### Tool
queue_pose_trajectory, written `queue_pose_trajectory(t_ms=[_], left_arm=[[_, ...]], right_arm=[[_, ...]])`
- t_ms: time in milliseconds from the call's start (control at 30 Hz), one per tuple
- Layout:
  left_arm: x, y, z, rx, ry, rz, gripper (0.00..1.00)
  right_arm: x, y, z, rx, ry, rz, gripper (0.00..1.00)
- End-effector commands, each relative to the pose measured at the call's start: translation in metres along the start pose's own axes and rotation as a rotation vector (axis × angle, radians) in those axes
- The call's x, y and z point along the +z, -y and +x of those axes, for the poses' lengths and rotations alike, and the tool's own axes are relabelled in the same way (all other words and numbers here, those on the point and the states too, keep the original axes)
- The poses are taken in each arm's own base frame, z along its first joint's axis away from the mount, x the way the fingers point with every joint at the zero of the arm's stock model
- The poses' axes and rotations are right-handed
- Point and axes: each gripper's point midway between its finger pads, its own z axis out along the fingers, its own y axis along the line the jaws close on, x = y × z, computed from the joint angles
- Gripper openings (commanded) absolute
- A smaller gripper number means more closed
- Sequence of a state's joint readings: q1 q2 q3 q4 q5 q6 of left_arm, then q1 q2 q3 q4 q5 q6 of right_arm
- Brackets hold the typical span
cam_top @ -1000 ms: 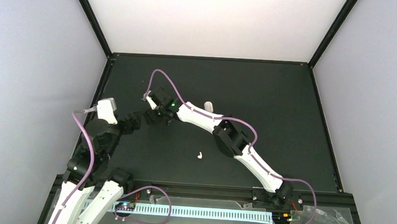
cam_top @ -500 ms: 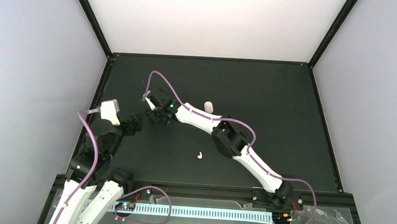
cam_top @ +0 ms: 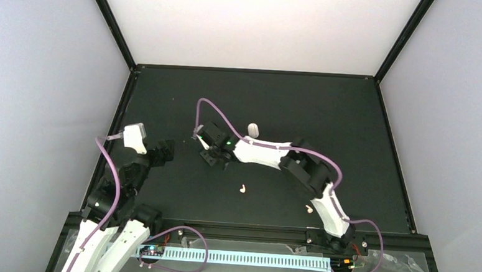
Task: Insert the wireless bluetooth earbuds into the charging case
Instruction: Pick up the charging case at the center of the board.
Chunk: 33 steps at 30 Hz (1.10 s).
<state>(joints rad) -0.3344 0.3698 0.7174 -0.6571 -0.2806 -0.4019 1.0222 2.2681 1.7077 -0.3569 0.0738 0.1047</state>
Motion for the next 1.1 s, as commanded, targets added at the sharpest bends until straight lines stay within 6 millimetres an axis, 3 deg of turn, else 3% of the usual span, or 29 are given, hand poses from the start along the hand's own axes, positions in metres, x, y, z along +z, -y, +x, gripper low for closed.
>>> queue_pose_trajectory(t_ms=[0, 100, 233, 333, 467, 600, 767, 900, 1067], left_arm=[[0.007, 0.009, 0.013, -0.034, -0.021, 0.063, 0.99], [0.014, 0.021, 0.030, -0.093, -0.067, 0.136, 0.99], [0.021, 0.039, 0.041, -0.181, -0.095, 0.244, 0.99], [0.022, 0.061, 0.044, -0.204, -0.112, 0.369, 0.99], [0.021, 0.095, 0.047, -0.217, -0.169, 0.556, 0.99], [0.014, 0.136, 0.053, -0.265, -0.303, 0.771, 0.99], [0.006, 0.171, 0.049, -0.263, -0.380, 0.929, 0.96], [-0.004, 0.194, 0.044, -0.216, -0.401, 0.999, 0.95], [-0.006, 0.211, 0.052, -0.194, -0.447, 1.058, 0.92]], right_arm=[[-0.052, 0.009, 0.004, 0.031, 0.123, 0.019, 0.36], [-0.088, 0.015, 0.012, 0.030, 0.202, 0.023, 0.34], [-0.150, 0.017, 0.002, 0.012, 0.362, 0.003, 0.33], [-0.199, 0.018, -0.004, -0.007, 0.476, -0.009, 0.33], [-0.247, 0.015, 0.004, -0.083, 0.570, -0.004, 0.33], [-0.279, 0.017, 0.023, -0.168, 0.609, 0.083, 0.32], [-0.309, 0.015, 0.035, -0.225, 0.651, 0.125, 0.32], [-0.319, 0.010, 0.038, -0.284, 0.654, 0.166, 0.32], [-0.323, 0.000, 0.039, -0.333, 0.656, 0.182, 0.32]])
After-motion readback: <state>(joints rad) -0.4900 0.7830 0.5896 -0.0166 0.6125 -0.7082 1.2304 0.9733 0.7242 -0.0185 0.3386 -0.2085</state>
